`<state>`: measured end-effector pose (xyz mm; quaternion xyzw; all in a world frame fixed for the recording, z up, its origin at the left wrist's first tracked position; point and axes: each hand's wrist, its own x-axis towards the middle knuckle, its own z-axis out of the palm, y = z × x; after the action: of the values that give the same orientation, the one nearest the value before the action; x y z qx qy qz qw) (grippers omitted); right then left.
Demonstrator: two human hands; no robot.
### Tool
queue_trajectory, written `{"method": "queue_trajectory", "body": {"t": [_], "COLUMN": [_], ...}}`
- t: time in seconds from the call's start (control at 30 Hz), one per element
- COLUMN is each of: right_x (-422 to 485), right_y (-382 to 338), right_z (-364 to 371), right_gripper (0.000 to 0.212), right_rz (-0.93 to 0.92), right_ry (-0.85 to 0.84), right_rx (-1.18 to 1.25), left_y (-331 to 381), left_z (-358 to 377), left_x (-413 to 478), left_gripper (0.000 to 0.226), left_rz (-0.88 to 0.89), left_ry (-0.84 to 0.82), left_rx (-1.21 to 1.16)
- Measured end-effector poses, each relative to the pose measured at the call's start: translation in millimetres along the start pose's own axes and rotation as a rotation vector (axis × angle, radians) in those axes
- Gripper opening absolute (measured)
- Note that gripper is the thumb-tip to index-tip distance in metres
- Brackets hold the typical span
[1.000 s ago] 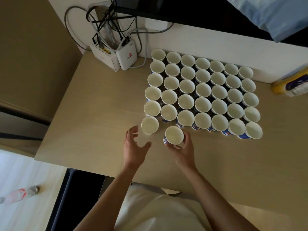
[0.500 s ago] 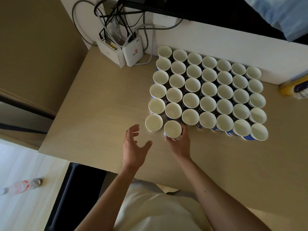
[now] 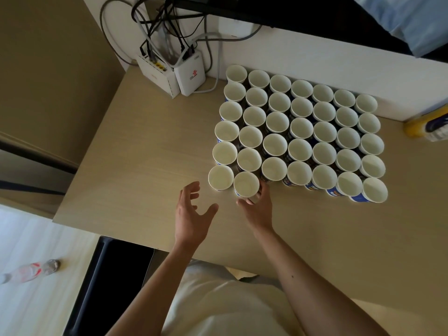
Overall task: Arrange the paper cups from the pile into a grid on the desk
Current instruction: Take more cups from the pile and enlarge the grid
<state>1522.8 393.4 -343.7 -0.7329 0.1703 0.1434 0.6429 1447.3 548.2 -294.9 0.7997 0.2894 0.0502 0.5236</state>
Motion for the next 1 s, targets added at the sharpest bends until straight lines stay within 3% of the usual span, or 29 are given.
{"method": "queue_trajectory", "body": {"t": [0.17,0.37,0.63,1.0], "right_x": [-12,-33,-52,-94], "right_y": [6,4,-28,-21], "right_z": [-15,-69,-176,-343], "right_gripper": [0.077,0.078,0.071,0.067], "right_rz": [0.041,0.07,-0.09,-0.218], "right_ry": [0.043,0.246,0.534,0.578], "right_rx": [-0.046,-0.052,0.142,0.315], "left_y": [9,41,108,178], "left_z": [5,35,117,245], "left_x": [-3,-8,-35,-186], "left_gripper": [0.062,0.055,0.053,0.045], "left_rz": [0.026,0.159,0.307,0.408], "left_ry": [0.012,-0.06,-0.268,-0.369], "left_rx": [0.001,-0.011,-0.078,-0.169]}}
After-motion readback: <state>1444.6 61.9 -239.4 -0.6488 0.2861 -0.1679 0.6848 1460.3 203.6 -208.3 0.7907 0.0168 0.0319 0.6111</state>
